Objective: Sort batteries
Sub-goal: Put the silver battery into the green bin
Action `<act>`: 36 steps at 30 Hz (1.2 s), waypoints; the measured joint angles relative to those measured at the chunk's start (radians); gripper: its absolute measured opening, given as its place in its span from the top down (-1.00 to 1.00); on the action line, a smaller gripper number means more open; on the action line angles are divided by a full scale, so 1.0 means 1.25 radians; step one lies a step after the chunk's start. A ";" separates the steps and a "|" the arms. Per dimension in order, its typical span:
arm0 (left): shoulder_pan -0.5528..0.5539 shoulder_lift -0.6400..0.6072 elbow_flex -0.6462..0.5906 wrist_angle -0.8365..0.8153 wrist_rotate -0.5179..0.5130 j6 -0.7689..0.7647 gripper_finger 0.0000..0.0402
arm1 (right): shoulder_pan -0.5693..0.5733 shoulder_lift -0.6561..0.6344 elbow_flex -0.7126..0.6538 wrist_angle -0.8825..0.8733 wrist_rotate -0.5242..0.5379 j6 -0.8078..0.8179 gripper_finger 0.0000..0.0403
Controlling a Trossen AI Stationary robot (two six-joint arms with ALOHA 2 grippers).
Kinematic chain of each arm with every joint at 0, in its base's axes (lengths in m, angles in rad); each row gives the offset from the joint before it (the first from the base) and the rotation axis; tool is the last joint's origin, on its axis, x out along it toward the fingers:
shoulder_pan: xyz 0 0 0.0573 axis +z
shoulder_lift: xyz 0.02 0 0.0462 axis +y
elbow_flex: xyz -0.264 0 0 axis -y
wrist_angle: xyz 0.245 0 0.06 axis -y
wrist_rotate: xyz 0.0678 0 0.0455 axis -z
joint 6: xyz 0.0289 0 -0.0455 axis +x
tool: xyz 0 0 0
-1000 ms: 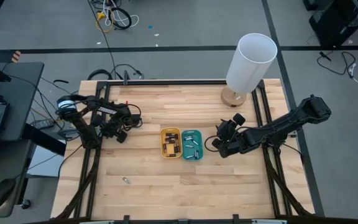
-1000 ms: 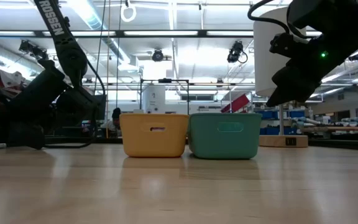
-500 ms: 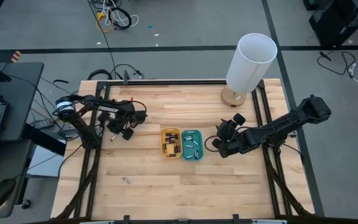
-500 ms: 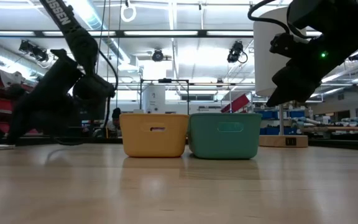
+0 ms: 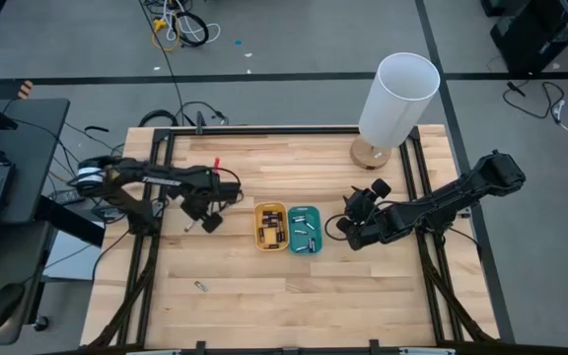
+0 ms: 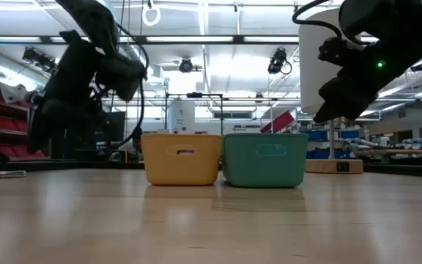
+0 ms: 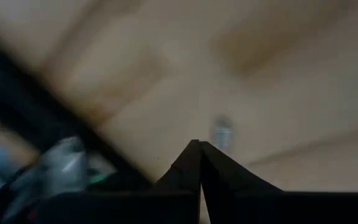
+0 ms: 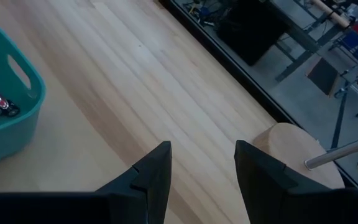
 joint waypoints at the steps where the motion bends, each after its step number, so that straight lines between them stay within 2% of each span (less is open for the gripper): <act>1: -0.016 -0.016 0.000 0.022 0.017 -0.003 0.93 | 0.000 0.000 0.000 -0.003 0.000 0.002 0.19; 7: -0.082 -0.111 -0.033 0.130 0.052 -0.037 0.76 | 0.000 0.000 0.000 -0.005 0.000 0.004 0.19; 14: -0.131 -0.155 -0.073 0.157 0.053 -0.113 0.26 | 0.002 0.000 0.000 -0.007 0.000 0.006 0.19; 19: -0.181 -0.147 -0.119 0.315 0.105 -0.187 -0.02 | 0.002 0.000 0.000 -0.011 0.015 0.006 0.19; 23: -0.211 -0.115 -0.146 0.336 0.122 -0.246 -0.06 | 0.002 0.000 0.000 -0.011 0.015 0.006 0.19; 31: -0.252 -0.091 -0.168 0.337 0.111 -0.285 0.01 | 0.004 0.000 0.000 -0.015 0.015 0.010 0.19; 36: -0.271 -0.091 -0.166 0.349 0.109 -0.288 0.18 | 0.003 0.000 0.000 -0.017 0.015 0.010 0.19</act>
